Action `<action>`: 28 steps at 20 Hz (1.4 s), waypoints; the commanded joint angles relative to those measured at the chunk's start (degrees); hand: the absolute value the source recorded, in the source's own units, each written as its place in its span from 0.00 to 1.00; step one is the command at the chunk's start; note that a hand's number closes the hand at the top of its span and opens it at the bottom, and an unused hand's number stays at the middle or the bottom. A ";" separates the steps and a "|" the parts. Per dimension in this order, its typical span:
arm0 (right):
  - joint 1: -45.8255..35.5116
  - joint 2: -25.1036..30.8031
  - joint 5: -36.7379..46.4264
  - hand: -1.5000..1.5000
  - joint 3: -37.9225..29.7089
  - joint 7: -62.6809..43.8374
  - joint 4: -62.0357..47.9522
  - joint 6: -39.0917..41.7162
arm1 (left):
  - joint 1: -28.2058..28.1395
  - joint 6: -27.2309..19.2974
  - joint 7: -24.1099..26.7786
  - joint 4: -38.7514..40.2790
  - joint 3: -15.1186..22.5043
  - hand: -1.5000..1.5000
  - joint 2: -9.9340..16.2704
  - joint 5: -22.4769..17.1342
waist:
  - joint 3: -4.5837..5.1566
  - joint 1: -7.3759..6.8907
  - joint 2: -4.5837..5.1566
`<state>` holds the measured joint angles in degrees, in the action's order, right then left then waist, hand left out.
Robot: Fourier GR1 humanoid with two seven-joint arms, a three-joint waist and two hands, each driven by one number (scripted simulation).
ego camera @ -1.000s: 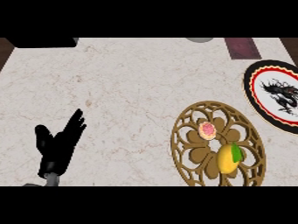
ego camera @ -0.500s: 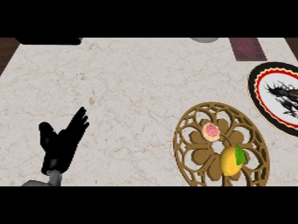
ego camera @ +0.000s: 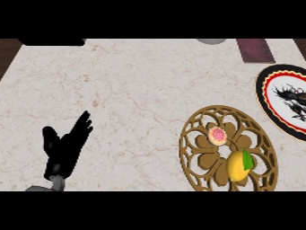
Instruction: Pick the lemon from the placemat and place it in the plate
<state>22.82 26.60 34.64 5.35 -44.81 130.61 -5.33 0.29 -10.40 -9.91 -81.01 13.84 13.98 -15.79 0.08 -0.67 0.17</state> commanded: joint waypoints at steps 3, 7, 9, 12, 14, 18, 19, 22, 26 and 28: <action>-4.50 -5.92 11.85 0.00 10.08 -6.80 -5.81 2.05 | 0.07 0.32 0.88 2.04 -0.18 0.50 -1.87 1.68 | -0.05 0.57 -0.14; -8.99 -10.26 11.11 0.00 12.25 -9.18 -8.66 4.10 | -0.50 3.18 -1.37 -1.11 -4.00 0.50 1.17 -0.31 | -0.07 0.50 -0.19; -7.77 -11.03 9.13 0.00 10.60 -6.56 -10.19 3.90 | -0.13 2.01 2.19 3.34 -2.93 0.50 -2.20 2.66 | -0.08 0.75 -0.18; -7.07 -11.33 8.65 0.00 8.32 -2.21 -12.33 3.05 | 0.64 3.70 -0.29 2.37 -5.13 0.50 -1.74 2.28 | -0.08 0.81 -0.19; -14.61 -14.63 12.15 0.00 10.58 -5.90 -17.18 3.88 | -0.04 4.35 1.81 4.04 -5.44 0.50 -2.05 2.65 | -0.07 0.59 -0.15; -13.46 -14.61 14.93 0.00 9.41 -6.84 -17.43 5.09 | -2.79 4.00 -2.09 -3.01 -4.17 0.50 -2.98 3.63 | -0.08 0.60 -0.20; -11.02 -13.12 15.38 0.00 8.74 -6.44 -17.75 4.62 | -1.02 1.59 -5.20 -4.05 -3.06 0.50 -3.15 5.21 | -0.09 0.70 -0.21; -10.89 -14.06 17.51 0.00 9.75 -9.65 -15.98 7.40 | -2.81 4.39 1.30 0.77 -5.46 0.50 -3.69 4.47 | -0.06 0.75 -0.20; -8.90 -18.26 23.25 0.00 14.89 -7.90 -21.28 1.94 | 3.51 4.20 -1.21 3.61 -7.26 0.50 -4.55 5.03 | -0.07 0.92 -0.19; -12.01 -19.60 22.56 0.00 13.03 -6.90 -25.69 1.37 | -1.23 5.76 1.95 3.62 -6.86 0.50 -4.67 5.87 | -0.08 0.70 -0.17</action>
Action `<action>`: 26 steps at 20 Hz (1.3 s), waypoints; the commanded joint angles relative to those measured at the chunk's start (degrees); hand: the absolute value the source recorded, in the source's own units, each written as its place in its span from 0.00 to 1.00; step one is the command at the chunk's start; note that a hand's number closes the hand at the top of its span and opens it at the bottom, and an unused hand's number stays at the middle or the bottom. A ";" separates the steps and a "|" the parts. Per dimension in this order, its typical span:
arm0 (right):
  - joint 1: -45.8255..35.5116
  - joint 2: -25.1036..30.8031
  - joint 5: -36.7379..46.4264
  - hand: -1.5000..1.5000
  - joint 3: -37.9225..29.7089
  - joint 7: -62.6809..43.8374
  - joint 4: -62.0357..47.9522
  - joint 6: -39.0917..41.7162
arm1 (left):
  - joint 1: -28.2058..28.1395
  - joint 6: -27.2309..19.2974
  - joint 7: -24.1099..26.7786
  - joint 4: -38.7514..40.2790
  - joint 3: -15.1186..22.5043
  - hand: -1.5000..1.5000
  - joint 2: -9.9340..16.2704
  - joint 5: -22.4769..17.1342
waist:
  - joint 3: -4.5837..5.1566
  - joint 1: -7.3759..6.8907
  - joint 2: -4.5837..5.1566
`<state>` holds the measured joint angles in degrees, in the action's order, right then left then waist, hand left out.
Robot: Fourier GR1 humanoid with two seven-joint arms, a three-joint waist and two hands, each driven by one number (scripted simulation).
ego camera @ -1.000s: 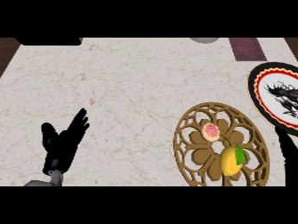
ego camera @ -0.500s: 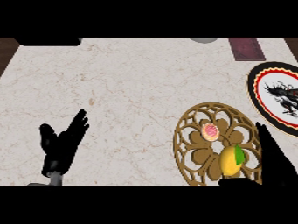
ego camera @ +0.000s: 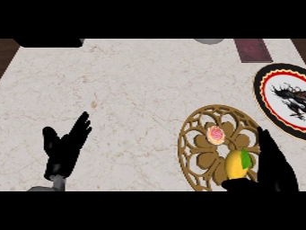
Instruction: Pick the lemon from the placemat and place it in the plate
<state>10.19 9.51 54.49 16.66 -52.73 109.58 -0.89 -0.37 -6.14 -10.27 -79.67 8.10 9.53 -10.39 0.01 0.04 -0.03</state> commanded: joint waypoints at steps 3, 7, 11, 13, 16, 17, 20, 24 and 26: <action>-2.14 0.04 -2.57 0.00 -4.37 4.92 -7.90 -0.85 | -5.06 0.98 -4.33 -9.22 -0.22 0.50 1.02 0.12 | -0.04 -0.31 -0.03; -1.88 -3.05 -0.06 0.00 -2.03 5.89 -11.87 -2.88 | -3.04 2.22 -1.96 -4.82 -1.92 0.50 -0.20 1.33 | -0.02 -0.12 0.00; -1.06 1.04 0.29 1.00 -0.09 8.83 -11.90 2.25 | -2.93 2.14 -1.39 -3.84 -0.87 0.50 -0.82 2.36 | -0.02 -0.21 -0.01; -6.77 -0.60 1.21 1.00 -1.48 6.31 -11.98 4.52 | 1.16 2.34 -0.16 1.15 -2.74 0.50 -2.25 2.38 | 0.00 -0.05 0.03; -4.91 -0.48 3.50 1.00 -1.39 7.89 -13.91 2.67 | 1.80 -0.78 -2.64 -0.83 -0.94 0.50 -4.58 5.26 | -0.01 0.01 0.01; -7.58 1.90 0.26 1.00 -5.65 11.00 -16.09 3.71 | -2.74 2.96 -2.82 -4.27 -3.09 0.50 -1.75 1.55 | -0.02 -0.21 0.00; -2.40 0.29 5.94 1.00 -0.72 7.90 -8.96 2.42 | -1.92 4.02 -2.88 -3.52 -2.88 0.50 -2.04 2.23 | 0.00 0.00 -0.04; -0.70 1.31 7.15 1.00 3.53 18.83 -10.90 -5.66 | -0.83 1.57 -3.77 -4.13 -2.62 0.50 -2.34 3.82 | -0.04 -0.05 -0.07; -1.44 1.90 7.64 1.00 8.88 23.13 -9.96 -4.41 | 0.01 2.94 -1.95 -1.86 -4.14 0.50 -1.51 2.76 | -0.03 -0.22 -0.02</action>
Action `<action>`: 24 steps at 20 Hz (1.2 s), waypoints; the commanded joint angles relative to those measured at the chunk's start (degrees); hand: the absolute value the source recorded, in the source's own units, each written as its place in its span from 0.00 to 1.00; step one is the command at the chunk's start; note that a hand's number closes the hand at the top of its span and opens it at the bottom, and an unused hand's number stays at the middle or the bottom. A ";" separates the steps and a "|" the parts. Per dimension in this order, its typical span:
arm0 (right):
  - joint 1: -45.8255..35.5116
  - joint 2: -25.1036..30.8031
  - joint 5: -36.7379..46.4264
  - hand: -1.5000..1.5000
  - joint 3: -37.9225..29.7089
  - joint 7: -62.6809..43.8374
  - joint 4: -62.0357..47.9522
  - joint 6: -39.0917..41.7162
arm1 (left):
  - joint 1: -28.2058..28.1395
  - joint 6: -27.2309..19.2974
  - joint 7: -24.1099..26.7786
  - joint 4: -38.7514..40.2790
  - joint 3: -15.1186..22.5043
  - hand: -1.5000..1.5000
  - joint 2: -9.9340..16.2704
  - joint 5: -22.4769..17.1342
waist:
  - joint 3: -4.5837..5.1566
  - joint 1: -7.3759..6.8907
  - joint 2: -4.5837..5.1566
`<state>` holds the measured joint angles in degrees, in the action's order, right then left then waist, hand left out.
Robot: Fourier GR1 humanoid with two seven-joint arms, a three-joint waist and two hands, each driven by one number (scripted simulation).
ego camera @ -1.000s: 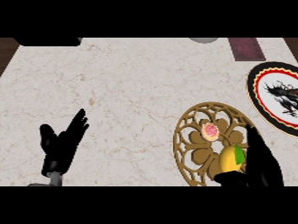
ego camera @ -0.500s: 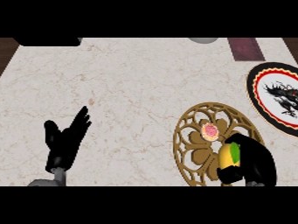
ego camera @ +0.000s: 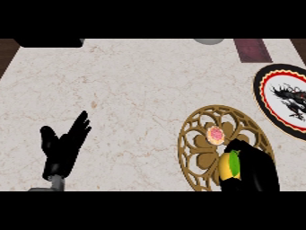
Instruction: Pick the lemon from the placemat and place it in the plate
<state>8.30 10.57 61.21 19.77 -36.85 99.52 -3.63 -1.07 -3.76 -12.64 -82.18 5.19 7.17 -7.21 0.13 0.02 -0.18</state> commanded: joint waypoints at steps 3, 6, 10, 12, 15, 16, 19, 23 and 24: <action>0.61 0.28 0.96 1.00 11.69 14.42 2.98 -5.65 | -0.10 -0.02 0.28 0.60 0.62 0.50 -0.87 0.32 | -0.19 -0.11 0.02; 4.73 3.52 0.45 1.00 9.85 19.53 10.90 -13.85 | -0.06 -0.82 -1.89 -1.00 -0.52 0.50 -0.43 -0.35 | -0.20 0.84 -0.18; 5.20 0.18 1.02 1.00 7.71 17.21 13.87 -18.89 | 0.58 1.69 0.71 2.13 -2.11 0.50 0.64 -1.31 | -0.13 0.50 0.11; 4.18 -1.20 -0.36 1.00 5.97 15.49 16.48 -18.66 | -0.11 -1.39 -0.61 -1.35 0.29 0.50 -0.90 1.55 | -0.15 0.19 0.08; 6.36 -1.08 -7.29 1.00 1.78 18.33 17.05 -23.48 | -0.77 0.57 1.03 1.05 -0.69 0.50 -0.92 -0.03 | -0.15 0.33 0.15; 9.11 0.08 -10.17 1.00 -0.19 19.92 17.23 -25.59 | 0.29 -0.97 0.93 0.93 0.78 0.50 -1.82 2.05 | -0.18 0.60 0.13; 3.52 2.88 -21.42 1.00 -9.89 21.77 15.88 -23.43 | 0.19 0.75 -2.35 -1.56 -0.95 0.50 -0.33 -0.60 | -0.20 0.04 0.20; -0.86 4.67 -34.61 1.00 -18.85 28.32 9.91 -24.59 | 0.50 1.67 -0.72 -0.17 -1.85 0.50 0.59 -0.39 | -0.22 -0.03 0.30; -2.01 4.47 -35.81 1.00 -20.76 31.37 6.00 -26.12 | 0.09 0.69 -1.20 -0.31 -0.65 0.50 -0.46 0.68 | -0.23 -0.09 0.28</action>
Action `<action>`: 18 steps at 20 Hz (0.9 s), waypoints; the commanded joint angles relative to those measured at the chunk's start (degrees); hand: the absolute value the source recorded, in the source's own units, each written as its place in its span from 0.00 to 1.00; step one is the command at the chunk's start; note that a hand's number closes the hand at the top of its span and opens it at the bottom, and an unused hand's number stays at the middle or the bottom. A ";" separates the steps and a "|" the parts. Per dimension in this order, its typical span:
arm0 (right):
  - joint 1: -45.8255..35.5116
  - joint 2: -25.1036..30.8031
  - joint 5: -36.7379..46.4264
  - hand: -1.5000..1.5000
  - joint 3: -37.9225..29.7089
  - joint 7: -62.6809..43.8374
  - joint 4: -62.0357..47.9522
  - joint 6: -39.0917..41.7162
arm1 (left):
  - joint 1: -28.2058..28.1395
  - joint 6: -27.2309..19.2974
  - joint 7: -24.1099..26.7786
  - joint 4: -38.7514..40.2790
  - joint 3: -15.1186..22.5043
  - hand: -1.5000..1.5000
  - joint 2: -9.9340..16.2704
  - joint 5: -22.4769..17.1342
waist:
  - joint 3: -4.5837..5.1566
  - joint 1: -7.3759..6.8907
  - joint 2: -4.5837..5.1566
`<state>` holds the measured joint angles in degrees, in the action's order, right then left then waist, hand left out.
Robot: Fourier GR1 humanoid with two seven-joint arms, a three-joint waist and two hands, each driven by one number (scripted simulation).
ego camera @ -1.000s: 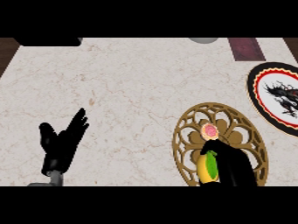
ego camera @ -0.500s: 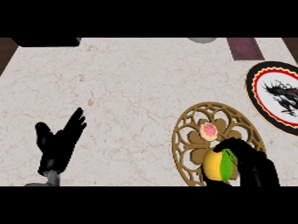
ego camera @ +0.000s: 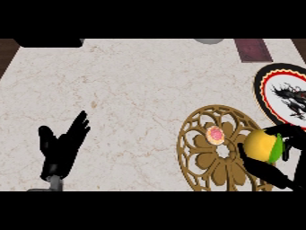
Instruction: Pick the lemon from the placemat and place it in the plate
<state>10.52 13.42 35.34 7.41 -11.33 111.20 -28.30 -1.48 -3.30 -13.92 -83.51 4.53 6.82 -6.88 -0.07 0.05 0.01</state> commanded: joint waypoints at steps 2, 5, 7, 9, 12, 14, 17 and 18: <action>-4.06 3.91 -11.46 1.00 -11.87 8.03 -6.86 0.03 | 3.68 0.18 2.03 4.89 -1.42 0.50 -0.74 0.28 | 0.04 0.21 0.06; -10.00 5.29 -13.91 1.00 -17.06 14.85 -19.63 -1.51 | -0.94 1.54 2.63 2.65 -1.27 0.50 0.59 0.11 | 0.02 -0.41 0.10; -13.00 4.29 -15.39 1.00 -20.11 21.02 -28.60 -5.29 | 0.82 2.43 3.99 4.77 -1.69 0.50 0.74 -0.03 | -0.02 -0.55 0.23; -19.39 7.45 -18.75 1.00 -24.56 24.22 -36.77 -4.25 | 0.60 0.33 2.27 2.31 0.40 0.50 -1.53 1.07 | -0.09 -1.14 0.30; -25.42 10.32 -22.47 1.00 -28.27 30.55 -48.07 -1.84 | 3.04 1.86 2.86 5.34 -1.70 0.50 -0.33 0.00 | -0.05 -0.90 0.35; -30.02 11.93 -22.63 1.00 -30.12 34.55 -56.98 -1.88 | 0.13 1.12 0.32 -0.16 0.50 0.50 -0.93 0.74 | -0.09 -1.55 0.33; -38.17 16.72 -23.65 1.00 -32.26 36.83 -67.91 1.43 | 0.44 -0.27 3.12 3.02 1.92 0.50 -3.21 2.64 | -0.08 -1.89 0.56; -37.32 18.28 -24.59 1.00 -34.25 41.53 -71.28 1.89 | 1.39 -1.51 1.74 1.62 1.30 0.50 -2.71 3.16 | -0.13 -1.86 0.60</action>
<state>-20.56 27.06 12.90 -22.67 23.14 52.93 -28.43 -0.54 -3.37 -12.31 -81.66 5.50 4.74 -5.02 -0.16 -1.49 0.46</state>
